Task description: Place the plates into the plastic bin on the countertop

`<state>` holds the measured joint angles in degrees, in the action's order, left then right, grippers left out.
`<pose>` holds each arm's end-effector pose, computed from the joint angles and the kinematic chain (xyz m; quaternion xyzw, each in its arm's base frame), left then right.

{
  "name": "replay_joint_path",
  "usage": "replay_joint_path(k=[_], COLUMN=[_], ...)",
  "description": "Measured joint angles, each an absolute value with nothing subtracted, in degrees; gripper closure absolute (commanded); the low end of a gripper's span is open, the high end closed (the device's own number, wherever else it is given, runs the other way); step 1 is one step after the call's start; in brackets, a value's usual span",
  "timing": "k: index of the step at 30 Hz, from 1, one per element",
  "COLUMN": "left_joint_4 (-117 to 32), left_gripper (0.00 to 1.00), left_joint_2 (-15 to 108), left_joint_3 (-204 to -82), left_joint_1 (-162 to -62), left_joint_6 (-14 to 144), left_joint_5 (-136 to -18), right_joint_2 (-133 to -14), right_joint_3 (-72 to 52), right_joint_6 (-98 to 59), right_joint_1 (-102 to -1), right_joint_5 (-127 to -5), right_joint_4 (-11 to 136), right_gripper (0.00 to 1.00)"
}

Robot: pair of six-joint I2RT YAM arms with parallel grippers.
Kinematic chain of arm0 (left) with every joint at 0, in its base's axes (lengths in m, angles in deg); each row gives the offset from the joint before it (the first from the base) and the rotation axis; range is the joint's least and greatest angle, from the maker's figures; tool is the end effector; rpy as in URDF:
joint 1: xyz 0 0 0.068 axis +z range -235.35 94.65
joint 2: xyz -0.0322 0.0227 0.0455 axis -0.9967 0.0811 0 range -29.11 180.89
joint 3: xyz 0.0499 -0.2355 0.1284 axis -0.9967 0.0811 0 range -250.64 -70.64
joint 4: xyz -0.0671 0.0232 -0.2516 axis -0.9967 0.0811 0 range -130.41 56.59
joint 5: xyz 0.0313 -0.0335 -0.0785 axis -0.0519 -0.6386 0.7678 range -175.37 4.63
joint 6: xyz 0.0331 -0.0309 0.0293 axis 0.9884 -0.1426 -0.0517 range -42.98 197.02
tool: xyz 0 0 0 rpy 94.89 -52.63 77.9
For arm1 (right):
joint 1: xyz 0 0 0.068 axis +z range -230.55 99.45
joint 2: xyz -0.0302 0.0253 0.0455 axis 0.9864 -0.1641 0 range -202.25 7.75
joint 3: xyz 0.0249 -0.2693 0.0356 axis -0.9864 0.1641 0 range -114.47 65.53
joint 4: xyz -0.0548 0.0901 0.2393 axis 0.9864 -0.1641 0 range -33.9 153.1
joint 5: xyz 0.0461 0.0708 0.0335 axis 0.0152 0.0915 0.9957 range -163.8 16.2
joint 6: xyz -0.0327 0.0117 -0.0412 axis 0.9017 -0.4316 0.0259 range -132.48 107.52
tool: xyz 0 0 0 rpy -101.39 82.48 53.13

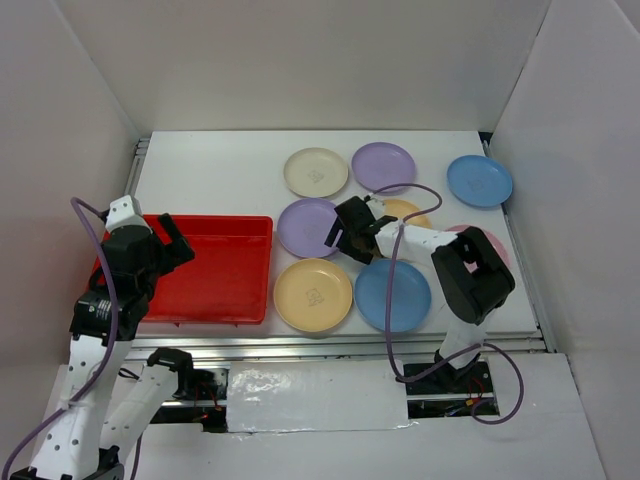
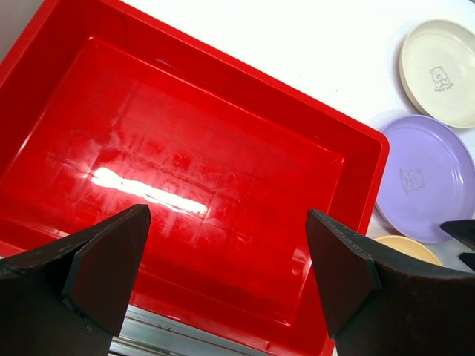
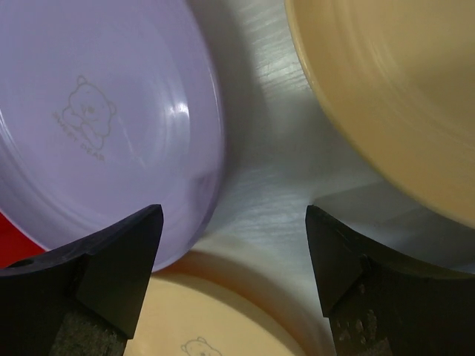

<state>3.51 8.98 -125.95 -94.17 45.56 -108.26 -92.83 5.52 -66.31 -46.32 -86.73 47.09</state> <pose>0.1245 -0.0054 0.3582 -0.2659 0.7977 -0.0185 0.5410 0.2967 0.1924 0.1686 0.1938 0.9323 0.1210 0.2804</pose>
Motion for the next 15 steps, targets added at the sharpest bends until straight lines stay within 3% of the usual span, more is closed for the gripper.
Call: replay_joint_path(k=[7,12,14,15], left_joint_4=[2.61,2.2,1.98,1.94], left_gripper=[0.01,0.01,0.01,0.01], left_joint_2=[9.0,8.91,8.82,8.78], left_joint_3=[-125.58,-125.58,-125.58,-125.58], left_joint_1=[-94.17,-94.17,-94.17,-94.17], left_joint_6=[45.8,45.82,45.84,45.93], left_joint_5=[-106.01,-105.53,-105.29,-105.12], right_joint_2=[-97.11,-99.56,-99.62,-99.69], right_joint_3=[1.11,-0.9,-0.88,-0.86], right_joint_6=[-68.12,-69.08,-69.48,-69.67], right_joint_1=[-47.54,-47.93,-48.13,-48.2], right_joint_5=[-86.86,-87.13,-87.13,-87.13], right_joint_4=[47.75,47.7,47.64,47.62], right_gripper=[0.31,0.36,0.42,0.51])
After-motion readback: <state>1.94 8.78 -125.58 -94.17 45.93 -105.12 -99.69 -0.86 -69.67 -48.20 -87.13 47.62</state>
